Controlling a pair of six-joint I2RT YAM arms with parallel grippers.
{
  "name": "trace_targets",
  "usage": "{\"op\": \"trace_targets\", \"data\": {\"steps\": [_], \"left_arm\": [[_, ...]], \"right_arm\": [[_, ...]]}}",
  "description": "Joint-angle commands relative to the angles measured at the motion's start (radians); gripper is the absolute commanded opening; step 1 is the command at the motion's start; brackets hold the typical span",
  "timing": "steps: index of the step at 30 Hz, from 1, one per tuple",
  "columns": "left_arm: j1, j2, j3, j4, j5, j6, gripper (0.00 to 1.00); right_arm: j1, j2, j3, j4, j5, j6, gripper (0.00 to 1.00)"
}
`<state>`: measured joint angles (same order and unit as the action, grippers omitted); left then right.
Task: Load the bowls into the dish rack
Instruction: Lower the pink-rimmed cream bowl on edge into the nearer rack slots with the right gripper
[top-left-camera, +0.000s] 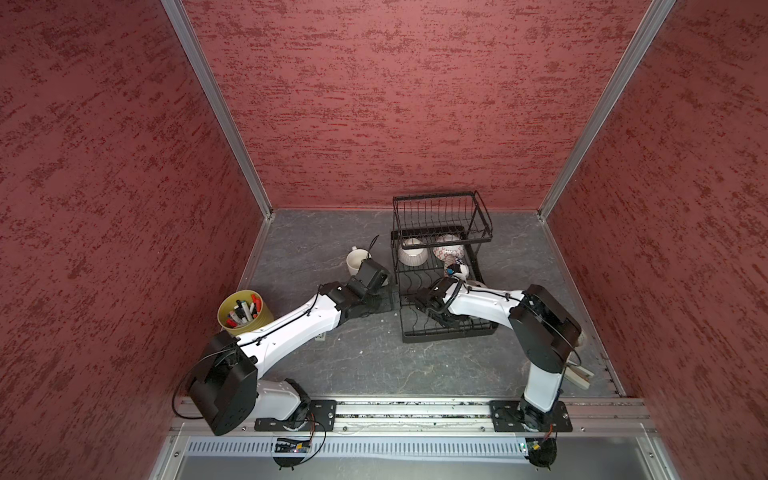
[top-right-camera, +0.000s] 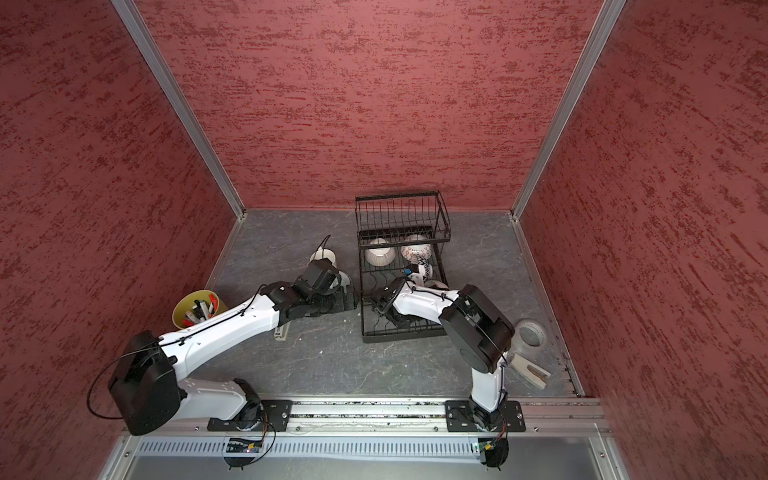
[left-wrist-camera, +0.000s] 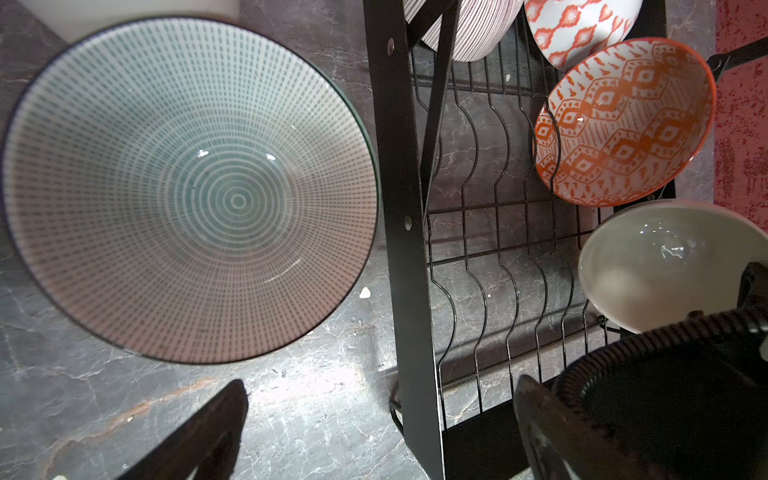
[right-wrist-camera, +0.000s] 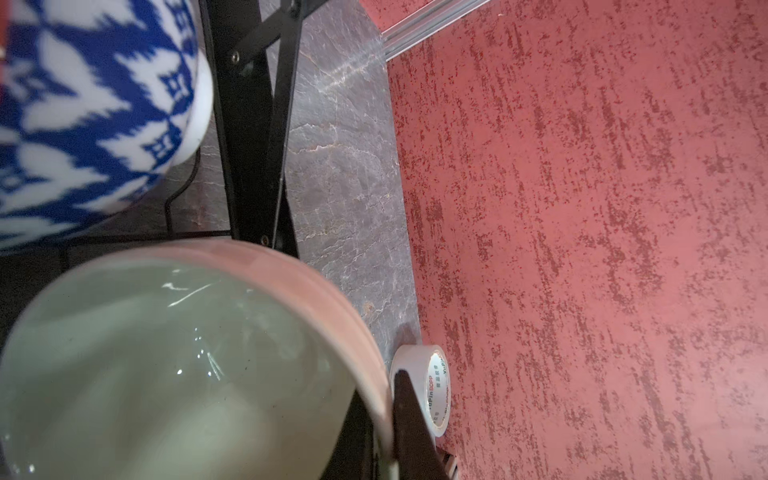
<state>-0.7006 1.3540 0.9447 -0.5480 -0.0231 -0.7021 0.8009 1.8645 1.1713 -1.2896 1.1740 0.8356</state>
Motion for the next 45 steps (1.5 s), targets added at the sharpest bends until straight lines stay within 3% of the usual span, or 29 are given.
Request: {"op": "trace_targets", "data": {"steps": [1, 9, 15, 21, 39, 45], "left_arm": [[0.011, -0.024, -0.016, 0.014, 0.005, 0.006, 0.99], [0.02, -0.038, -0.033, 0.023, 0.005, 0.005, 1.0], [0.026, -0.042, -0.038, 0.025, 0.011, 0.006, 1.0], [0.032, -0.047, -0.042, 0.024, 0.012, 0.006, 1.0], [0.039, -0.057, -0.053, 0.027, 0.02, 0.007, 1.0], [0.042, -0.067, -0.061, 0.026, 0.018, 0.006, 1.0]], "right_arm": [[-0.003, 0.03, 0.021, -0.027, 0.039, 0.047, 0.0], [0.003, 0.067, 0.042, -0.07, 0.04, 0.076, 0.0], [0.025, 0.067, 0.045, 0.017, -0.006, -0.004, 0.0], [0.038, 0.12, 0.072, 0.018, -0.022, -0.009, 0.0], [0.089, 0.24, 0.128, -0.115, -0.056, 0.131, 0.0], [0.103, 0.239, 0.131, -0.097, -0.071, 0.119, 0.0]]}}
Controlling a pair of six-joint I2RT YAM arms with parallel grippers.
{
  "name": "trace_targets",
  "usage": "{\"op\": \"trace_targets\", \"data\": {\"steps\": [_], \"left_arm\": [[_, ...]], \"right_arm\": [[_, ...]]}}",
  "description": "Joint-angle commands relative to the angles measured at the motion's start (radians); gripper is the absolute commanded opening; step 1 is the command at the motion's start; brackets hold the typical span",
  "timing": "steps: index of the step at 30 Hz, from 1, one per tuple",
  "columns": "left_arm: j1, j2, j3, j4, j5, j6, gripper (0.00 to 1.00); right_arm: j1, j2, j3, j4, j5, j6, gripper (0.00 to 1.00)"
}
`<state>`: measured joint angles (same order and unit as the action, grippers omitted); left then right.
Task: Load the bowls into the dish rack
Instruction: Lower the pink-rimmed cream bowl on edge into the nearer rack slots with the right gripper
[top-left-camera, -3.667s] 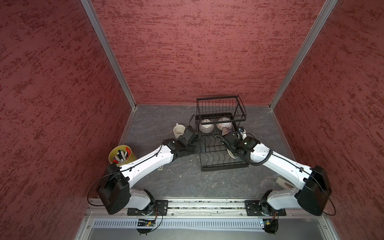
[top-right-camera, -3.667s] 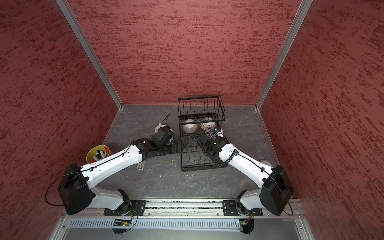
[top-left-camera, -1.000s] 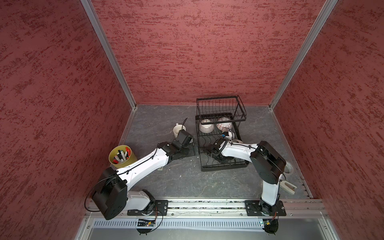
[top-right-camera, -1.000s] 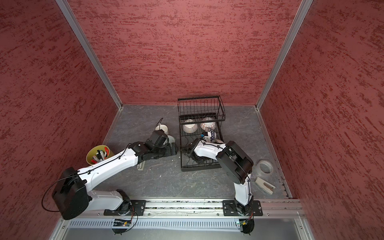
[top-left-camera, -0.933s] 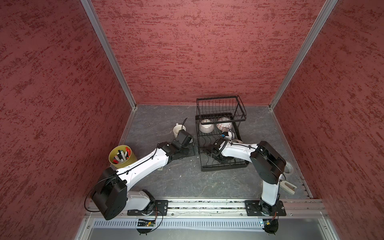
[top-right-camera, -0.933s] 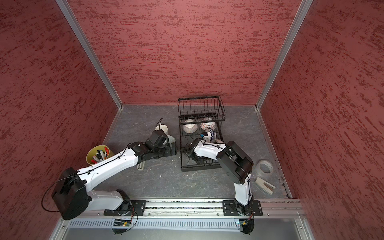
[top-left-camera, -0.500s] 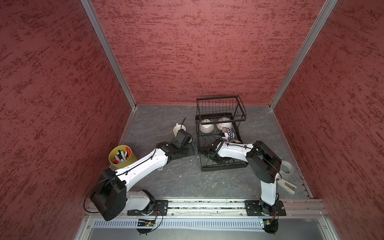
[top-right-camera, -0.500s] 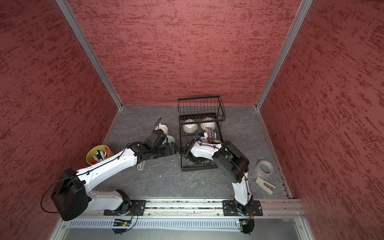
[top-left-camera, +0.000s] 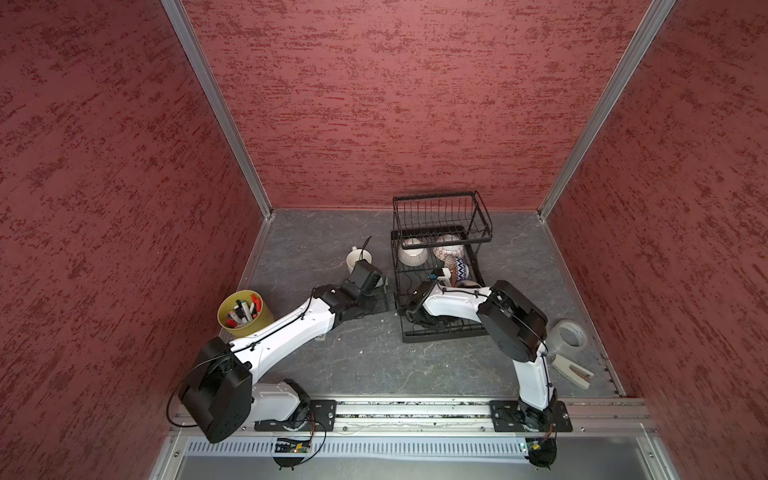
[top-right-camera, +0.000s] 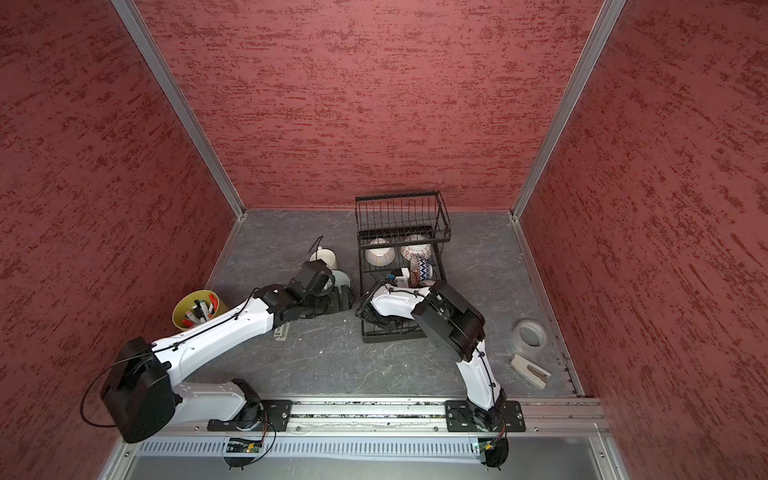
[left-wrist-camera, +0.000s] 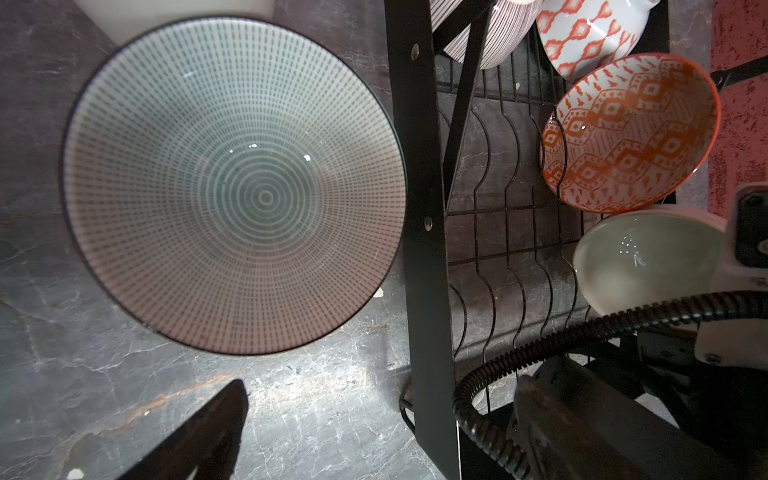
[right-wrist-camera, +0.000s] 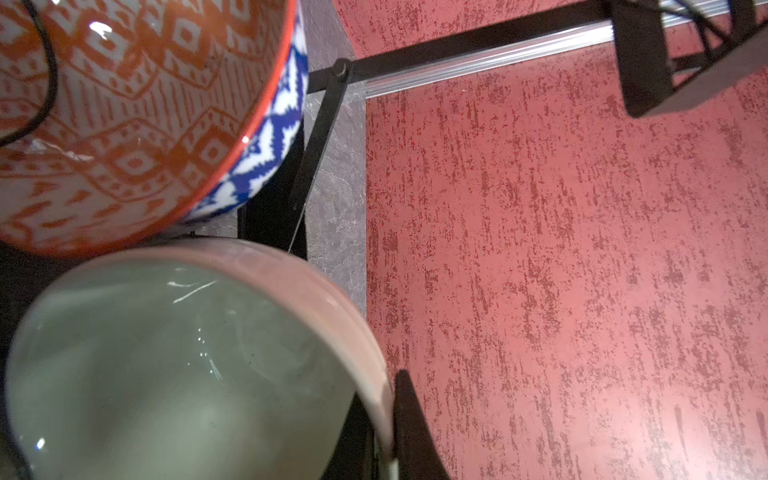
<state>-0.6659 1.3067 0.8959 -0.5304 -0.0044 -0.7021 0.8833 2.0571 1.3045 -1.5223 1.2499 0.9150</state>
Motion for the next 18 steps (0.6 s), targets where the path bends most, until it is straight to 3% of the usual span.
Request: {"op": "trace_targets", "data": {"steps": [1, 13, 18], "left_arm": [[0.009, -0.02, -0.012, 0.008, -0.002, 0.005, 1.0], [0.015, -0.025, -0.023, 0.009, -0.002, 0.005, 1.0], [0.019, -0.026, -0.025, 0.013, -0.001, 0.003, 1.0]], "right_arm": [[0.024, 0.043, -0.001, 0.146, -0.153, 0.028, 0.0], [0.041, 0.096, 0.044, 0.181, -0.217, 0.017, 0.0], [0.043, 0.098, 0.05, 0.18, -0.238, 0.024, 0.05]]}}
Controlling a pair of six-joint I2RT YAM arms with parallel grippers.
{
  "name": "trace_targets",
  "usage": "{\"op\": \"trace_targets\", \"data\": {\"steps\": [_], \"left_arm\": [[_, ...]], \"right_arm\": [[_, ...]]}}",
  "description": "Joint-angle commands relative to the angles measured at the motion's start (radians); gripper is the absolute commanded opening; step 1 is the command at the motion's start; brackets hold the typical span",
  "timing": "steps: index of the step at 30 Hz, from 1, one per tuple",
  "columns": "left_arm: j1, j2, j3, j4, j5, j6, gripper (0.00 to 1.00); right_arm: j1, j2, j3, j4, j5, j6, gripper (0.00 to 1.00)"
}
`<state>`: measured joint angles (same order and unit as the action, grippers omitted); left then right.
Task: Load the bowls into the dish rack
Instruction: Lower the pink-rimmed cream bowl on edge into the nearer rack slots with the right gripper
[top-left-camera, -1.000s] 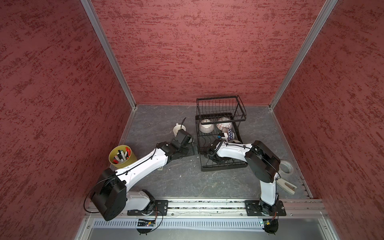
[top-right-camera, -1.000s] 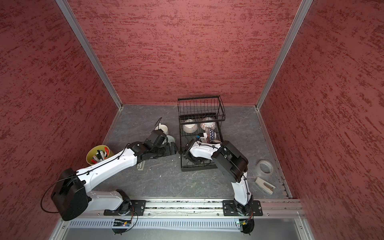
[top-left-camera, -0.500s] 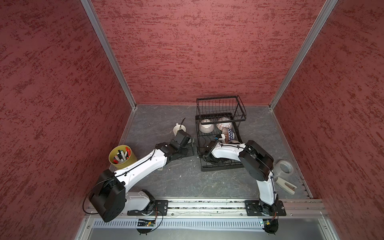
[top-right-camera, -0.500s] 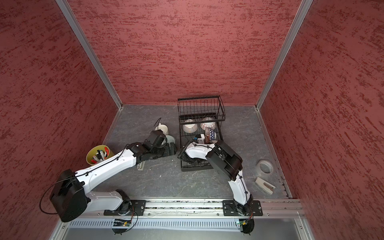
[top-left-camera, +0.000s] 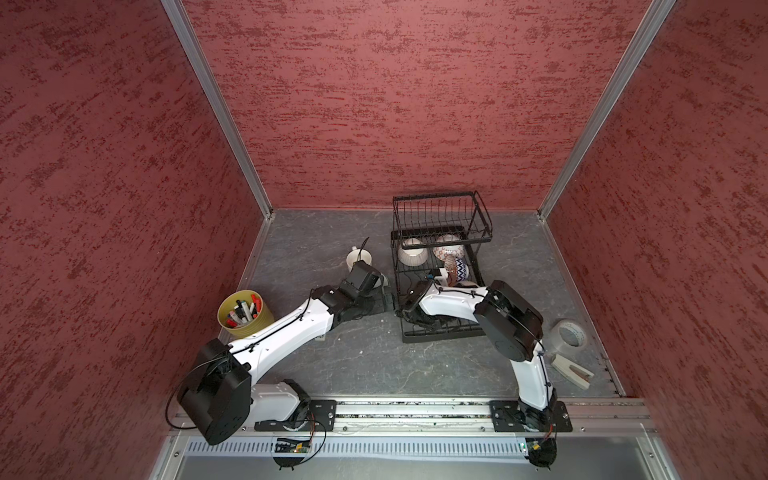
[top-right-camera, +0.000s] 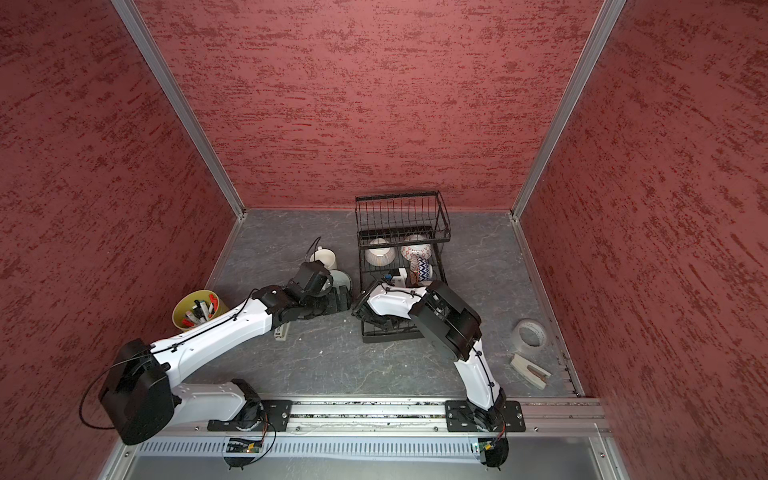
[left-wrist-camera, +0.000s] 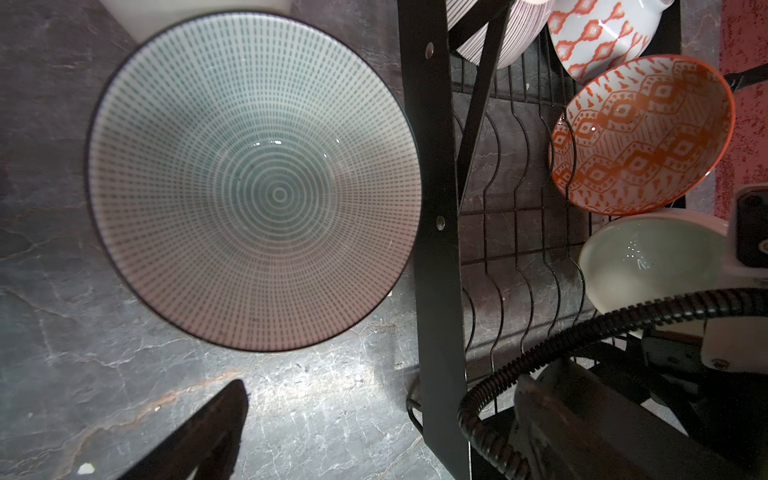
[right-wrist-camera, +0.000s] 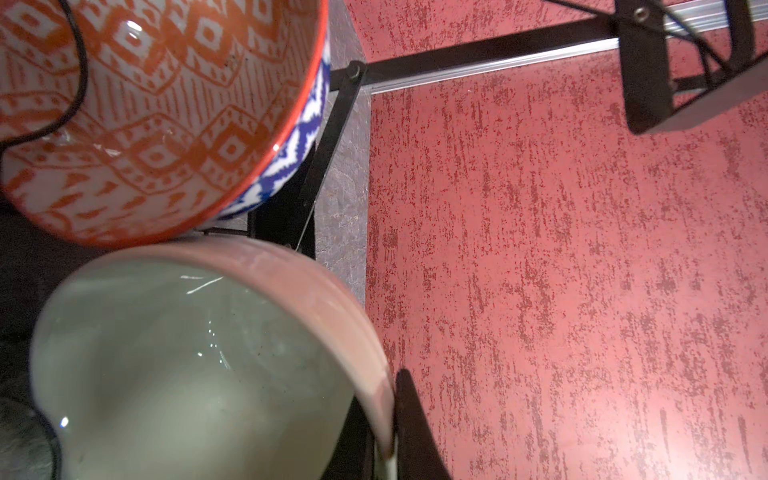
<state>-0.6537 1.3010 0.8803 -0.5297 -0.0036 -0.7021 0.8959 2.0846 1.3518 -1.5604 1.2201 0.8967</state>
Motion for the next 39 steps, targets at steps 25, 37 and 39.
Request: {"op": "trace_targets", "data": {"steps": [25, 37, 39], "left_arm": [[0.014, -0.019, -0.015, 0.019, 0.002, 0.006, 1.0], [0.02, -0.028, -0.01, 0.01, 0.0, 0.008, 1.0], [0.02, -0.028, -0.009, 0.007, -0.002, 0.009, 1.0]], "right_arm": [[0.04, 0.058, 0.02, 0.229, -0.255, 0.042, 0.34], [0.039, -0.064, 0.013, 0.314, -0.277, -0.034, 0.65], [0.039, -0.076, 0.019, 0.316, -0.274, -0.039, 0.69]]}}
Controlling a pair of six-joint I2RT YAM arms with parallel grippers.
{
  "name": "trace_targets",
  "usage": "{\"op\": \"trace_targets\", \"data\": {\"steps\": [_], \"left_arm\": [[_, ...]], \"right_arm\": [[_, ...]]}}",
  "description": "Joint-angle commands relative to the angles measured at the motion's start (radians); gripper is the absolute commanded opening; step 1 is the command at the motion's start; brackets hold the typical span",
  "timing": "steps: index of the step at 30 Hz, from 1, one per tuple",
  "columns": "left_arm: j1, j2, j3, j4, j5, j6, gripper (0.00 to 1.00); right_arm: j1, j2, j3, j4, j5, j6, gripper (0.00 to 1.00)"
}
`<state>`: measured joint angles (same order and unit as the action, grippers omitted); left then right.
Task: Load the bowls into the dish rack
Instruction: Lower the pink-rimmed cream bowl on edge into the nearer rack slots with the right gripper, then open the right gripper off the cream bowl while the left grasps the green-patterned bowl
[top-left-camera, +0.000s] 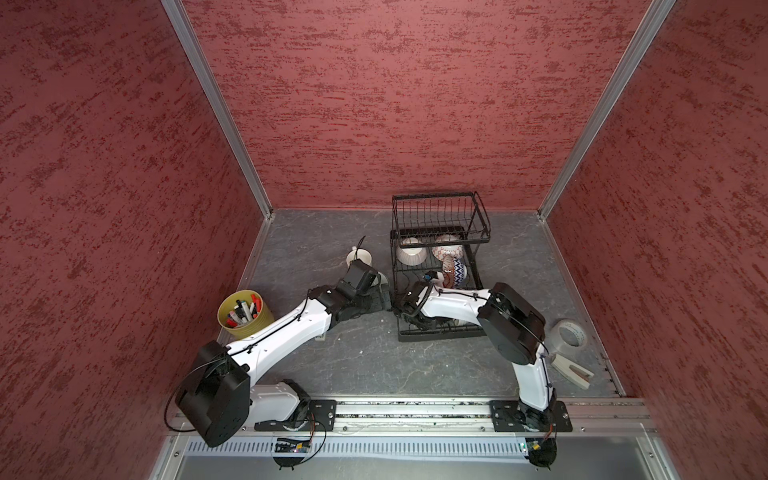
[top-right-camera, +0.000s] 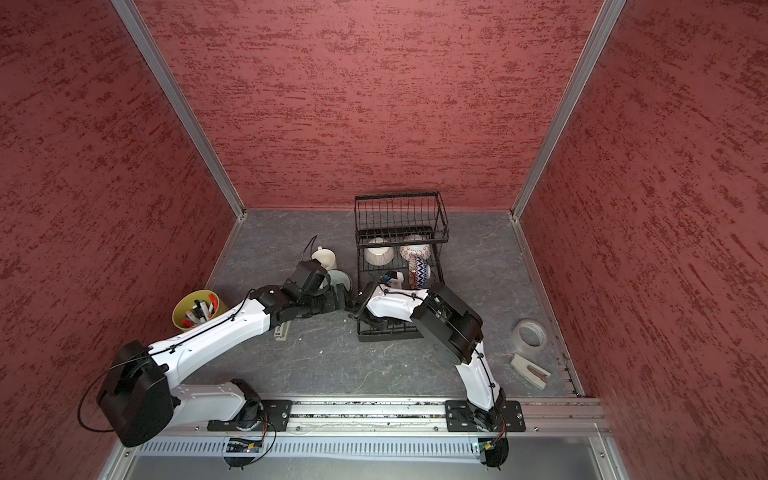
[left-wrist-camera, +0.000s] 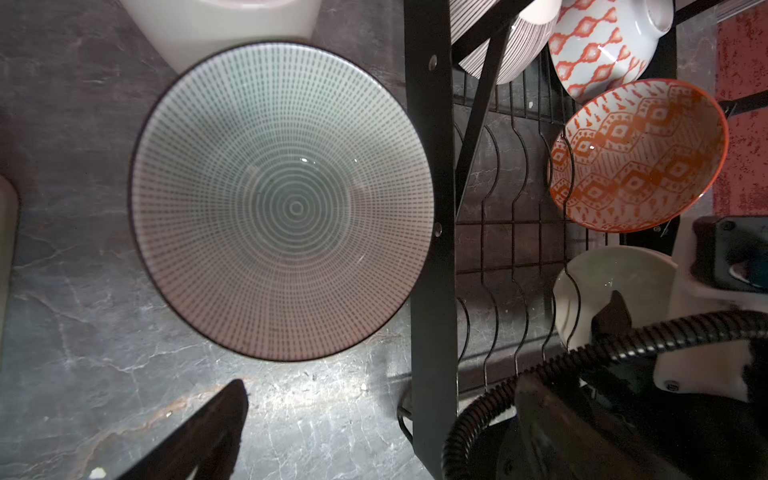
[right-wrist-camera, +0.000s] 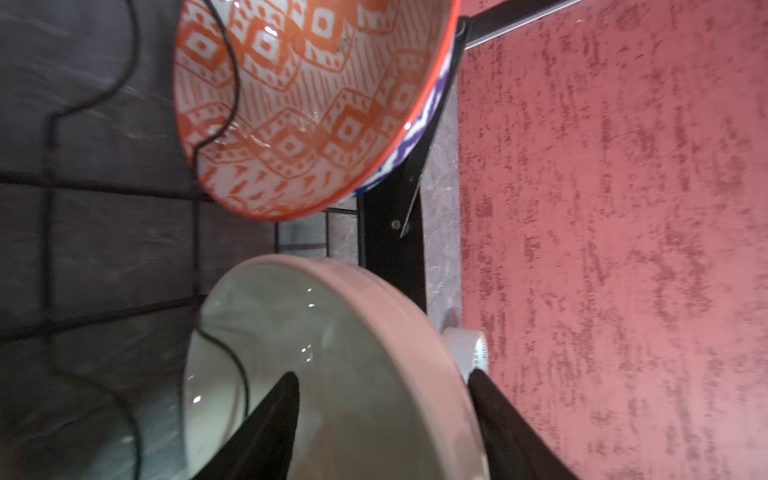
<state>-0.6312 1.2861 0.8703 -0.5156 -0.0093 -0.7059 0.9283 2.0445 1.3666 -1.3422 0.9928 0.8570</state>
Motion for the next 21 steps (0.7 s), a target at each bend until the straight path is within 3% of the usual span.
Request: {"op": "trace_targets", "data": {"steps": [1, 13, 21], "left_arm": [[-0.002, -0.015, 0.002, -0.008, 0.005, 0.013, 1.0], [-0.002, -0.018, 0.03, -0.055, -0.012, 0.019, 0.99], [0.008, -0.019, 0.068, -0.132, -0.037, 0.024, 1.0]], "right_arm": [[0.007, -0.043, 0.006, 0.097, -0.045, -0.002, 0.71], [0.006, -0.189, -0.01, 0.154, -0.052, -0.062, 0.75], [0.007, -0.347, -0.061, 0.337, -0.137, -0.223, 0.77]]}}
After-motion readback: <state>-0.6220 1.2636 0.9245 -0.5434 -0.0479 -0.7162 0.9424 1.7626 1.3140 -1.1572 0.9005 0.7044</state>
